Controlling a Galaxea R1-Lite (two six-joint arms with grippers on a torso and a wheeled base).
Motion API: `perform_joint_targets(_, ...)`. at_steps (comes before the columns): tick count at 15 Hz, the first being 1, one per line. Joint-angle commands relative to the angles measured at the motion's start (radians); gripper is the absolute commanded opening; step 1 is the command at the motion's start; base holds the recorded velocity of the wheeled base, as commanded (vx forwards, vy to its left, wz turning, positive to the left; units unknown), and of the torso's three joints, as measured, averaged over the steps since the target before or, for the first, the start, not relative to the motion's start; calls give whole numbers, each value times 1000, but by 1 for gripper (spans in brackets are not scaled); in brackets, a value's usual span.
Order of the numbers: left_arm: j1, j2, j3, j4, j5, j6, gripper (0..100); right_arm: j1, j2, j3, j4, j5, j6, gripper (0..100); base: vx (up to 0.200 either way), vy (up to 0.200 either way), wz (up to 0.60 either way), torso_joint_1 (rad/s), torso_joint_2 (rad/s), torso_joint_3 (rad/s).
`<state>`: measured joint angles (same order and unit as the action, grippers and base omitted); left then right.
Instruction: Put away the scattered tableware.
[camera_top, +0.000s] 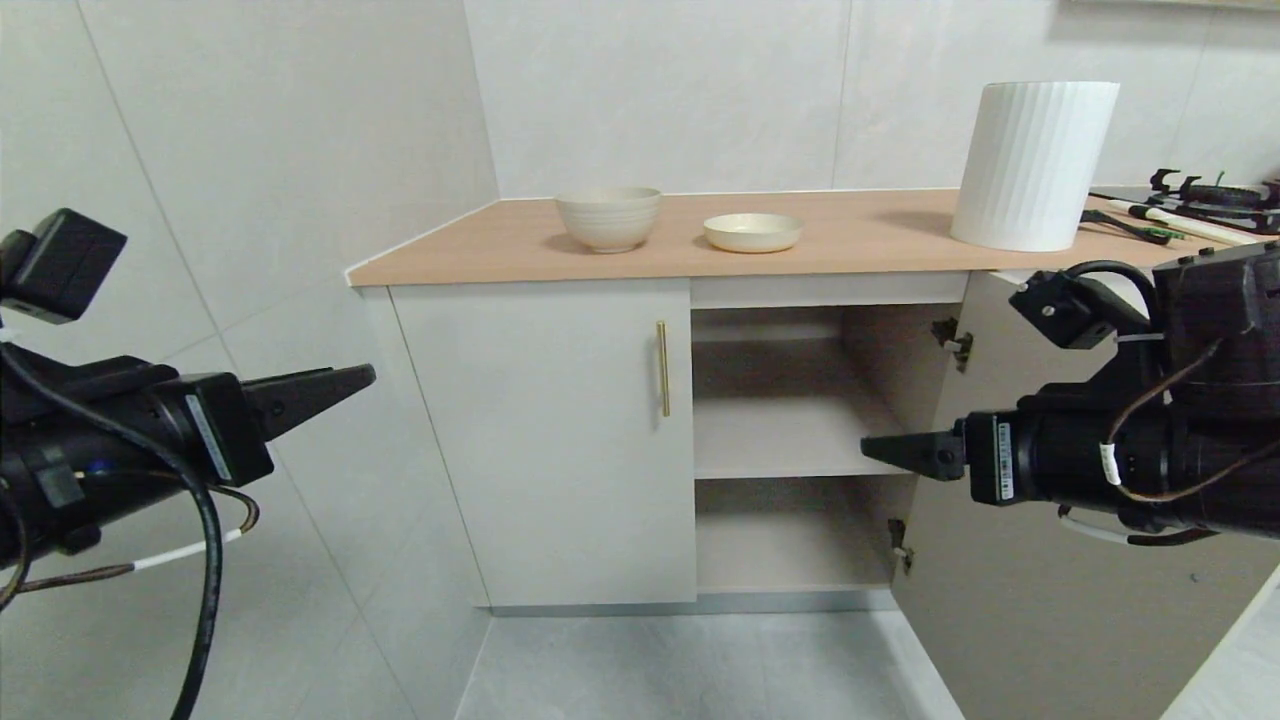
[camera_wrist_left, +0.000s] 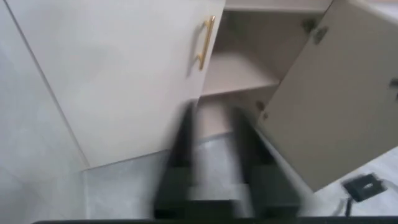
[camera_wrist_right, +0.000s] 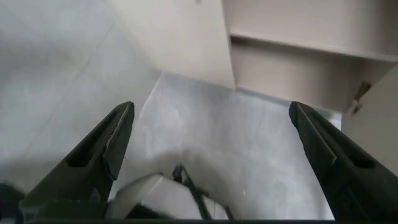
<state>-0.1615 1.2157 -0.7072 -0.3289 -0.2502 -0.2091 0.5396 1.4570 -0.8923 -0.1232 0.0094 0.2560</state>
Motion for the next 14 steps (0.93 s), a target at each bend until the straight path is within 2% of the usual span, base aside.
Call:
perform_joint_targets(1, 2, 7, -9, -7, -3, -6, 100, 8, -44, -4, 8, 0, 0, 100, 0, 0, 0, 0, 0, 0)
perform_joint_targets(7, 2, -5, -3, -19, -3, -1, 100, 8, -84, 6, 11, -8, 0, 100, 0, 0, 0, 0, 0, 0)
perform_joint_targets(10, 2, -7, -8, -9, -4, -1, 100, 8, -99, 6, 14, -8, 0, 100, 200, 0, 0, 4, 1, 4)
perform_joint_targets(12, 2, -7, -12, -2, -4, -1, 100, 8, -113, -20, 105, 4, 0, 100, 200, 0, 0, 7, 0, 0)
perform_joint_targets(14, 2, -4, -12, -2, -4, -1, 100, 8, -113, -25, 111, 4, 2, 100, 200, 0, 0, 5, 2, 2)
